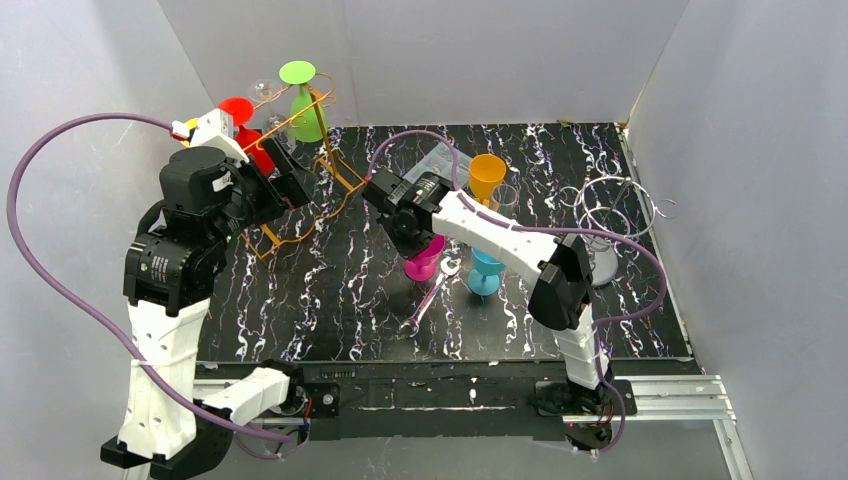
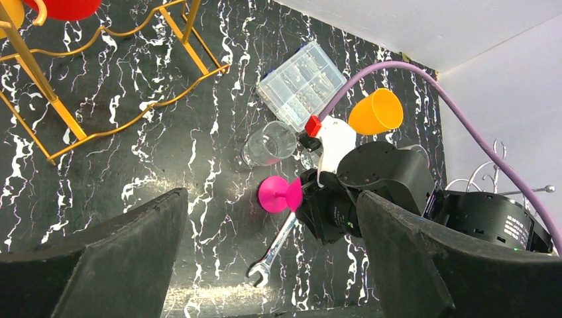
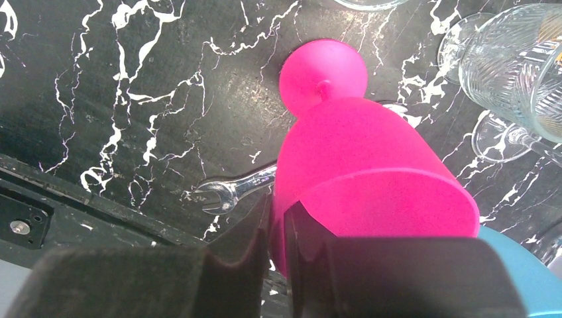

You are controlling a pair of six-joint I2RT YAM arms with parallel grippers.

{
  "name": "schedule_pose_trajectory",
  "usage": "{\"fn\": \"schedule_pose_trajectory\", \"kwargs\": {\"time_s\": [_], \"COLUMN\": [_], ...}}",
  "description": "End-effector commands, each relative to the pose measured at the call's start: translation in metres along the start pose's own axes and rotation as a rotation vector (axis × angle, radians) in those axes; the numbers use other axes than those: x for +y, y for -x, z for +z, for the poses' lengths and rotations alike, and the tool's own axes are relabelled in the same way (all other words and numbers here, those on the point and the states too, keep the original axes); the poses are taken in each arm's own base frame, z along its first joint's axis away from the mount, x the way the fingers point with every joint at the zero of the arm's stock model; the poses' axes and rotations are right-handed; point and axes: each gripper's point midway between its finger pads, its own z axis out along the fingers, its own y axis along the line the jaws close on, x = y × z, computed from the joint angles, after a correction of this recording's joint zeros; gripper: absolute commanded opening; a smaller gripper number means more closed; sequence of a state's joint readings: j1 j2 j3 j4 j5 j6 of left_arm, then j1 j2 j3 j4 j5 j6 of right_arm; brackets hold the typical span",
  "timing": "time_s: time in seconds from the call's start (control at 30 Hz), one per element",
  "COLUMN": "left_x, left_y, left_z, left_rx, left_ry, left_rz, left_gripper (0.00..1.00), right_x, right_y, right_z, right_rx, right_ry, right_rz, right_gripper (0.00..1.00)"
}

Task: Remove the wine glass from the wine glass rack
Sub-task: Place the wine glass at the center of the board.

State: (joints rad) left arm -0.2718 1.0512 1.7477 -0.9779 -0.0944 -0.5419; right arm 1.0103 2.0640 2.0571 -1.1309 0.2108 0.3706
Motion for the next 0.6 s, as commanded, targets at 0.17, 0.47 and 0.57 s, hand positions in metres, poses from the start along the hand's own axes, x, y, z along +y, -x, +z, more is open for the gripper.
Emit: {"fn": "schedule_pose_trajectory", "kwargs": {"time_s": [0.17, 0.47, 0.57], "left_x": [0.006, 0.006, 0.006], "left_y": [0.001, 0.012, 0.019], "left_z": [-0.002, -0.004, -0.003], "left_rx": [-0.01, -0.04, -0.053], "left_ry": [0.029, 0.045, 0.062], "left_rz": [0.018, 0.019, 0.024], "left_gripper": [0.98, 0.98, 0.98], "right_x": [0.002, 0.0, -0.002], "right_y": [0.017, 0.029, 0.032], "right_z": [-0.026, -0.06, -0.074], "right_rx": [-0.071, -0.156, -0.191], "right_ry": [0.011, 0.033, 0.047], "right_rz": [-0.004, 0.015, 0.023], "right_gripper": [0.34, 0.55, 0.61]}}
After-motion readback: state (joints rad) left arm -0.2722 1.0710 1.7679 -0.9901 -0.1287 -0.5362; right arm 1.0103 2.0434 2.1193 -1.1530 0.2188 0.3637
